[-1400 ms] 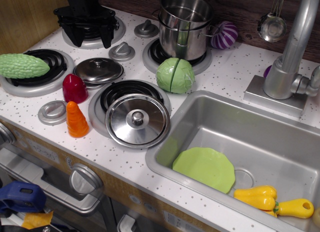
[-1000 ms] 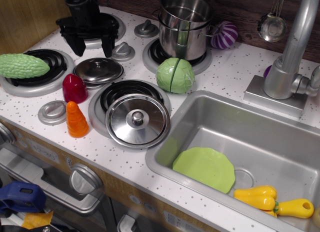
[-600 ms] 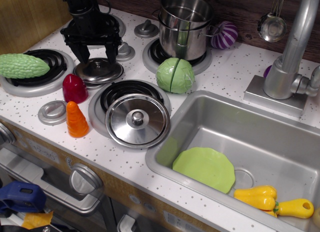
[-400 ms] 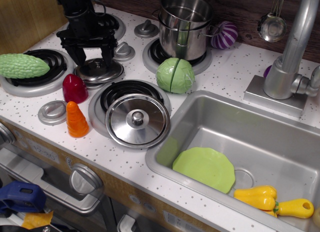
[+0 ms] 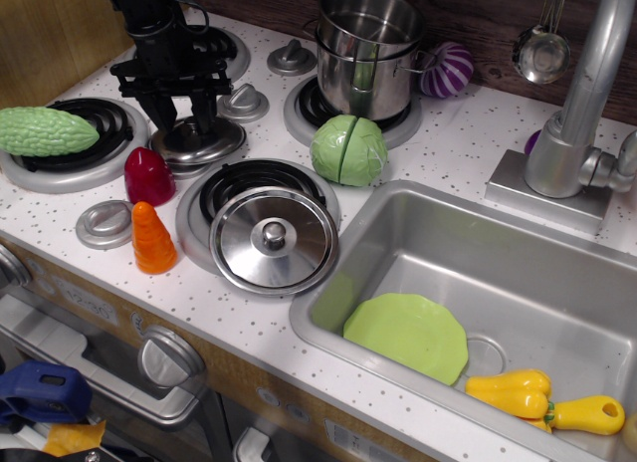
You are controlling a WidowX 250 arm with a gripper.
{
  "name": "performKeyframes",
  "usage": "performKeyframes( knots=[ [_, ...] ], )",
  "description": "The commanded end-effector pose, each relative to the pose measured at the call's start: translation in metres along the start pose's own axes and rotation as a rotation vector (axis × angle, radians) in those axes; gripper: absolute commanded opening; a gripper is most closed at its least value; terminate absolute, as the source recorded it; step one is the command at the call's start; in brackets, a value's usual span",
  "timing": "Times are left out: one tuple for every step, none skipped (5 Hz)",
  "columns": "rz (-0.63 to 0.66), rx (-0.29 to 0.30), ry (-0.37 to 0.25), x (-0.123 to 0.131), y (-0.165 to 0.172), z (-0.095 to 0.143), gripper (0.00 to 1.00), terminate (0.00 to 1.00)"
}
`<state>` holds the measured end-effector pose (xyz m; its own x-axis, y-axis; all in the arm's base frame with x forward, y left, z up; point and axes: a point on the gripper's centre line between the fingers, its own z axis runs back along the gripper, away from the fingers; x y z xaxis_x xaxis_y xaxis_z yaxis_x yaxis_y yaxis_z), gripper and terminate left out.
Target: Put lid on stove
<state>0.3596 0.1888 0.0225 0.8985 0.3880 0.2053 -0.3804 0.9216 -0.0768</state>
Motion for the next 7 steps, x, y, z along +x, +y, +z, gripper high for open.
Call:
performKeyframes(
  knots=[
    [-0.003, 0.006, -0.039, 0.008, 0.002, 0.015, 0.0, 0.0],
    [-0.022, 0.051, -0.046, 0.014, 0.001, 0.03, 0.0, 0.0],
    [-0.051, 0.103, -0.046, 0.025, 0.005, 0.047, 0.0, 0.0],
    [-0.072, 0.189, -0.069, 0.04, 0.008, 0.07, 0.0, 0.0],
    [-0.082, 0.255, -0.152, 0.052, 0.019, 0.076, 0.0, 0.0],
    [-0.095, 0.273, -0.259, 0.068, 0.028, 0.068, 0.0, 0.0],
    [-0.118, 0.308, -0.363, 0.083, 0.035, 0.061, 0.0, 0.0]
  ],
)
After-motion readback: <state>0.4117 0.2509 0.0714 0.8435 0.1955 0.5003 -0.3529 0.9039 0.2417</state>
